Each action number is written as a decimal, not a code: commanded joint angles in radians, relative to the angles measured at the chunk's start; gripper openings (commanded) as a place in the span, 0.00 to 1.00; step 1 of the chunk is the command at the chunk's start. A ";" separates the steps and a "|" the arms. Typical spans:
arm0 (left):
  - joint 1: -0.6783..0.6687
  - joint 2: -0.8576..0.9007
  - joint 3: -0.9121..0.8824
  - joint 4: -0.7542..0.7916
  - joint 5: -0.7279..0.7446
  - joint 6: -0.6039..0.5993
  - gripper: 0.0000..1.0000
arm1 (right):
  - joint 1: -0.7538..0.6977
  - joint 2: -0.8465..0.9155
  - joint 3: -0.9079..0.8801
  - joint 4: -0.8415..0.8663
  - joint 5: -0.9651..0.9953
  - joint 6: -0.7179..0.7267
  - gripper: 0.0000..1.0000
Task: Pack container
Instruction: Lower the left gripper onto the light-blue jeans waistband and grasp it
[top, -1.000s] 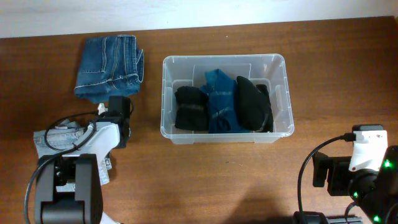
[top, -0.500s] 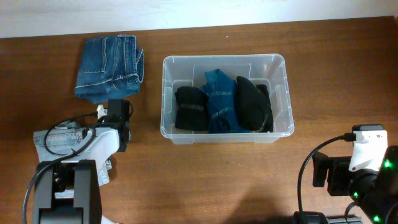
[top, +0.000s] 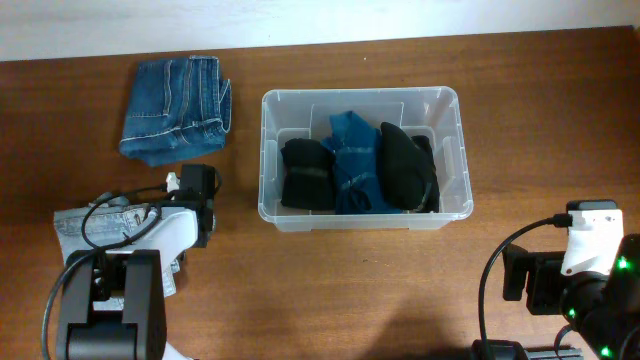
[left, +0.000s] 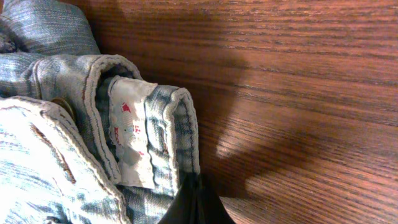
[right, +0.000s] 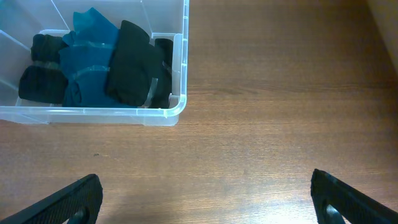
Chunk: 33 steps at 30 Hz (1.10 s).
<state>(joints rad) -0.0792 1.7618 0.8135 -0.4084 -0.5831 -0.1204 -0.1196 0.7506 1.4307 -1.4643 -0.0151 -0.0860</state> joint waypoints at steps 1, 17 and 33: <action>0.010 0.071 -0.055 -0.026 0.096 0.002 0.09 | 0.008 -0.006 0.010 0.003 0.012 0.002 0.99; 0.010 0.058 0.108 -0.182 0.085 0.002 0.84 | 0.008 -0.006 0.010 0.003 0.012 0.002 0.99; 0.027 0.058 0.239 -0.372 0.035 -0.172 0.99 | 0.008 -0.006 0.010 0.003 0.012 0.002 0.98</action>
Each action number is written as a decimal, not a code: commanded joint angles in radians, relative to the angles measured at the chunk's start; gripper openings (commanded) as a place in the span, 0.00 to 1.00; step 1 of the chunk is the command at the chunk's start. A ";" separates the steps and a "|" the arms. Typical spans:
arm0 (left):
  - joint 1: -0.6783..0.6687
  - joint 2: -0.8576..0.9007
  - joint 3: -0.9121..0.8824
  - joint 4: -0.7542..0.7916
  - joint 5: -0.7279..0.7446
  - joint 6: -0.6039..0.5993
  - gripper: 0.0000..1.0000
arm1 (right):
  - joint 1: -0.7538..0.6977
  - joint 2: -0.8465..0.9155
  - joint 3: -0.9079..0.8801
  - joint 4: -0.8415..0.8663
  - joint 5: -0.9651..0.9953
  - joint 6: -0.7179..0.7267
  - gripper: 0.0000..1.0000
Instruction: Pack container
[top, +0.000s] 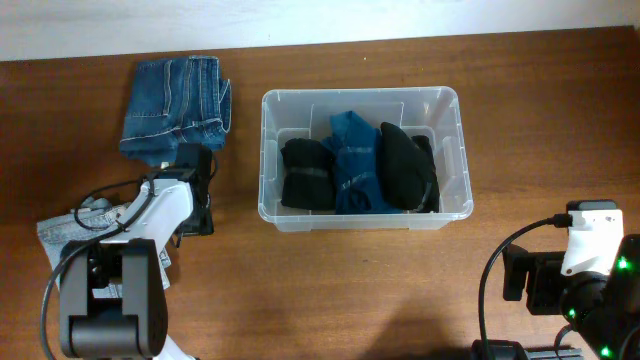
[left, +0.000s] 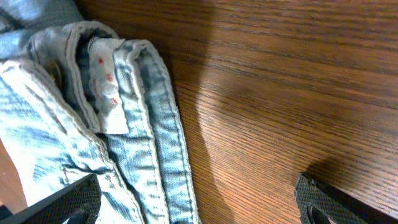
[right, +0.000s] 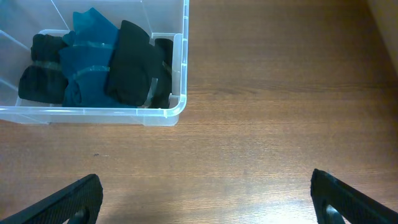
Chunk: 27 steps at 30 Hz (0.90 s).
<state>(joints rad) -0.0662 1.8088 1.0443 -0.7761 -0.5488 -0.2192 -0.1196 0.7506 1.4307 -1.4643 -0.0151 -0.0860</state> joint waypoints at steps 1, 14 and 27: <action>0.019 0.010 0.005 -0.005 0.001 -0.074 0.98 | 0.008 -0.006 0.010 0.003 0.012 0.002 0.98; 0.100 0.011 -0.029 -0.001 -0.061 -0.072 0.98 | 0.008 -0.006 0.010 0.003 0.012 0.002 0.98; 0.102 0.011 -0.031 0.039 -0.049 -0.072 0.94 | 0.008 -0.006 0.010 0.003 0.012 0.002 0.98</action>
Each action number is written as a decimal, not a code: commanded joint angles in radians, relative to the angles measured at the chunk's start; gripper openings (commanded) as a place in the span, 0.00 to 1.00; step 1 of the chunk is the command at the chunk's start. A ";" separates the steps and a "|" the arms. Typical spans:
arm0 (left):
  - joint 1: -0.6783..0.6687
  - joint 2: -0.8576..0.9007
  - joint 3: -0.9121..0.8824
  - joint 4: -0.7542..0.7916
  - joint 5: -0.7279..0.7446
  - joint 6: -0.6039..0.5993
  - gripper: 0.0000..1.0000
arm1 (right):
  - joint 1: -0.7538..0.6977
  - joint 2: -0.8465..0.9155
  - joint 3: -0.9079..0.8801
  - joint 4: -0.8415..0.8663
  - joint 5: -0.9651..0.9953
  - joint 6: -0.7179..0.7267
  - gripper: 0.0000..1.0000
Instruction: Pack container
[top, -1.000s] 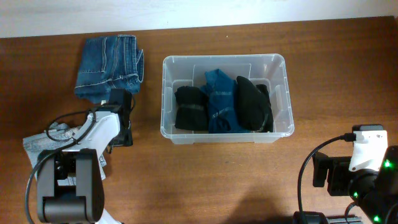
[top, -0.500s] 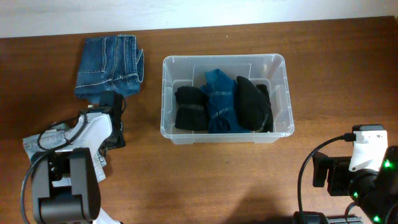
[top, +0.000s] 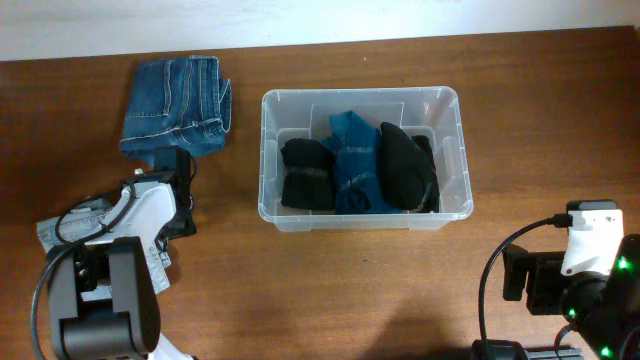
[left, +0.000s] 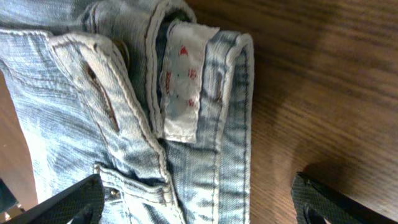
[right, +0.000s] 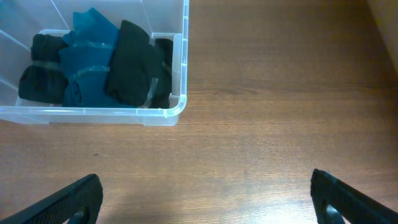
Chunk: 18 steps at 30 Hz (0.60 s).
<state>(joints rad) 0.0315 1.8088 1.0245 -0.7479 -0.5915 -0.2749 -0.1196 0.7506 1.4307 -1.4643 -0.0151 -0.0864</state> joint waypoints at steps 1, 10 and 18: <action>0.004 0.011 -0.011 0.015 -0.005 -0.017 0.93 | 0.008 -0.006 0.010 0.003 0.012 0.002 0.98; 0.003 -0.051 0.072 -0.014 0.067 -0.016 0.93 | 0.008 -0.006 0.010 0.003 0.012 0.002 0.98; 0.068 -0.317 0.227 -0.117 0.270 -0.125 0.96 | 0.008 -0.006 0.010 0.003 0.012 0.002 0.98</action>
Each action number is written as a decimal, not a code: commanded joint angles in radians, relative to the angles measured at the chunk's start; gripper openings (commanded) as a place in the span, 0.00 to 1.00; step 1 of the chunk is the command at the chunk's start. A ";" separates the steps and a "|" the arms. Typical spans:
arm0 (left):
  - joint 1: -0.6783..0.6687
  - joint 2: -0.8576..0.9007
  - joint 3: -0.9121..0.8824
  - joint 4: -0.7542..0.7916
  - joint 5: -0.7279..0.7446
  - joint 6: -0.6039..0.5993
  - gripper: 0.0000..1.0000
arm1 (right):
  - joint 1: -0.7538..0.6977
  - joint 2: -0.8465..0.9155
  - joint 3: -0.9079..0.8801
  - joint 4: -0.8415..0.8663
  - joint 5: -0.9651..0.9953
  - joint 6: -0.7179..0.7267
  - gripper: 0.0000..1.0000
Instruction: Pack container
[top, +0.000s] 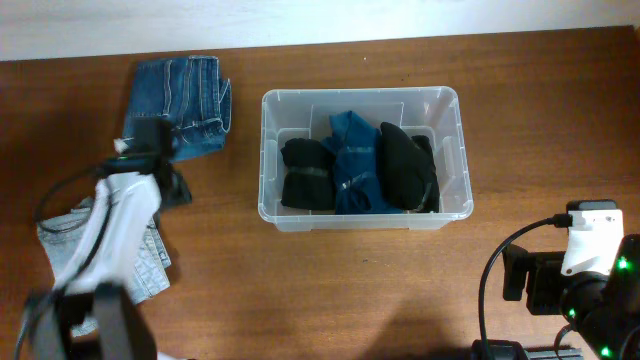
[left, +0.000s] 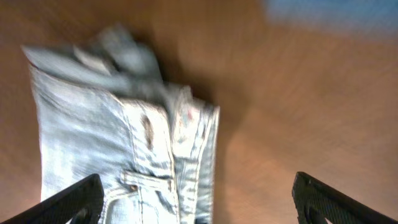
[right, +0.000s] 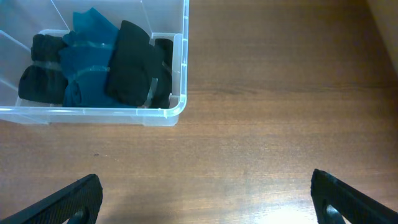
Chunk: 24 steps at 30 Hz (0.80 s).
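The clear plastic container stands mid-table and holds a black roll, a folded blue garment and another black one. Folded dark blue jeans lie at the back left. Light blue jeans lie crumpled at the front left and show blurred in the left wrist view. My left gripper hangs open above their waistband with nothing in it. My left arm reaches up toward the dark jeans. My right gripper is open over bare table, in front of the container.
The right arm's base sits at the front right corner. Bare wooden table lies in front of the container and to its right.
My left gripper has risen away from the light jeans. The wrist view now takes in most of the pile from farther off and is blurred. The right arm has not moved.
My left gripper was first low and shut at the edge of the light jeans' waistband. Then it was open beside them, then open over the waistband label. Now it is higher, still open. The light jeans remain on the table and the container's contents are unchanged.
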<state>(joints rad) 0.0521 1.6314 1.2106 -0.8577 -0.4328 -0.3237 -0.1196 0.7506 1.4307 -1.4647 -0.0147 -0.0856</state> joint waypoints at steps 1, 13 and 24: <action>0.071 -0.181 0.040 -0.008 0.131 -0.097 0.96 | 0.008 -0.006 0.010 0.003 0.012 0.001 0.99; 0.513 -0.355 -0.029 -0.077 0.362 -0.135 0.97 | 0.008 -0.006 0.010 0.003 0.012 0.001 0.98; 0.827 -0.335 -0.298 0.223 0.516 -0.116 0.96 | 0.008 -0.006 0.010 0.003 0.012 0.001 0.98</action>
<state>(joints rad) 0.8368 1.2945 0.9665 -0.6785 0.0322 -0.4469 -0.1196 0.7506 1.4307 -1.4643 -0.0151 -0.0856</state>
